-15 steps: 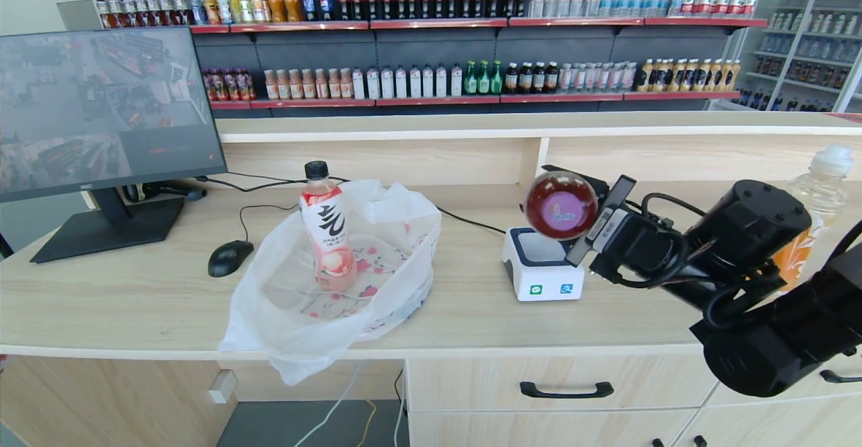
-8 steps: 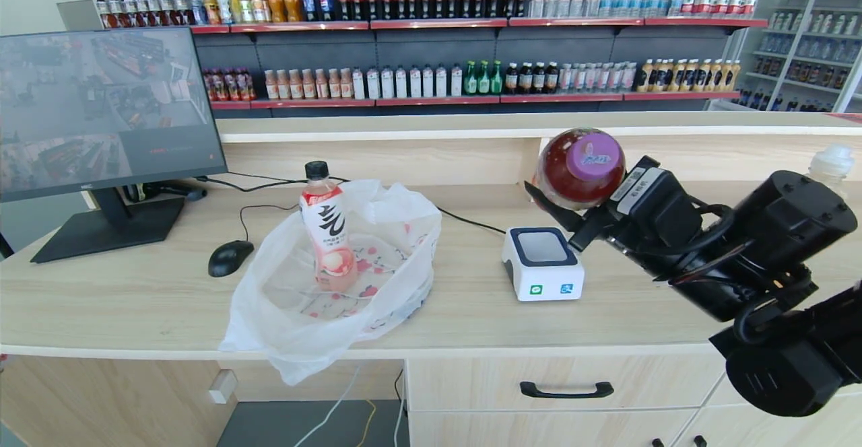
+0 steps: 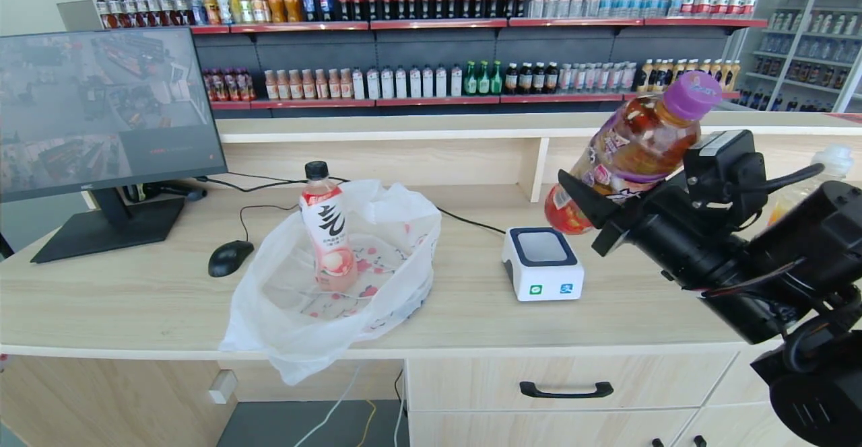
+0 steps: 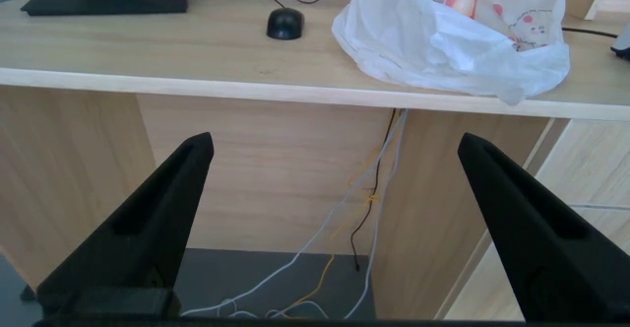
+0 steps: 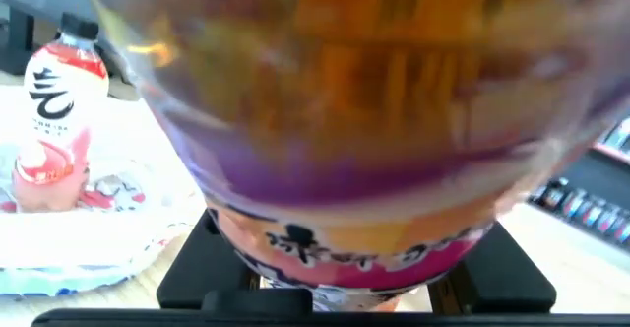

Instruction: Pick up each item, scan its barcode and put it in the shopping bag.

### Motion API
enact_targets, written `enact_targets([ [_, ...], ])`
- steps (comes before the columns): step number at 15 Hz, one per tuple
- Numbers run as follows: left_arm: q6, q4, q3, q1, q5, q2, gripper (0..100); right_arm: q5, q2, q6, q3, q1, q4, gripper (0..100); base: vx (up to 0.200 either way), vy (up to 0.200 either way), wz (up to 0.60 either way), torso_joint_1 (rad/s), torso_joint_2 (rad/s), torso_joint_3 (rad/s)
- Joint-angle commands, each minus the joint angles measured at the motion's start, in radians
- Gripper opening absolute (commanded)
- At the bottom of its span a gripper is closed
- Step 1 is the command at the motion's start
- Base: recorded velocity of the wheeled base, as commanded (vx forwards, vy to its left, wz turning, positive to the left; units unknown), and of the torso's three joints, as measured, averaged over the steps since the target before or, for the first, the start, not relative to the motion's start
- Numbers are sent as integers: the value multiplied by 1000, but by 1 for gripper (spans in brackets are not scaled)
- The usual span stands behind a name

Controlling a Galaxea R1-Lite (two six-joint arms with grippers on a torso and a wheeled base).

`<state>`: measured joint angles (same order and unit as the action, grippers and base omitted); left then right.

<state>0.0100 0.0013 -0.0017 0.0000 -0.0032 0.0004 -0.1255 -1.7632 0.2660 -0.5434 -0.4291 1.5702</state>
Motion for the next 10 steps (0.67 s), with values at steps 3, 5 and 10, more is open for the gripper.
enact_targets([
  [3,-2,0,0,0,2,0,100,20,-30,-44,45,6,1,0,0,0,0,0,0,0],
  [5,-2,0,0,0,0,0,100,20,-45,-60,40,15,1,0,0,0,0,0,0,0],
  [10,-4,0,0,0,2,0,100,20,-52,-67,49,24,1,0,0,160,0,-1,4,2],
])
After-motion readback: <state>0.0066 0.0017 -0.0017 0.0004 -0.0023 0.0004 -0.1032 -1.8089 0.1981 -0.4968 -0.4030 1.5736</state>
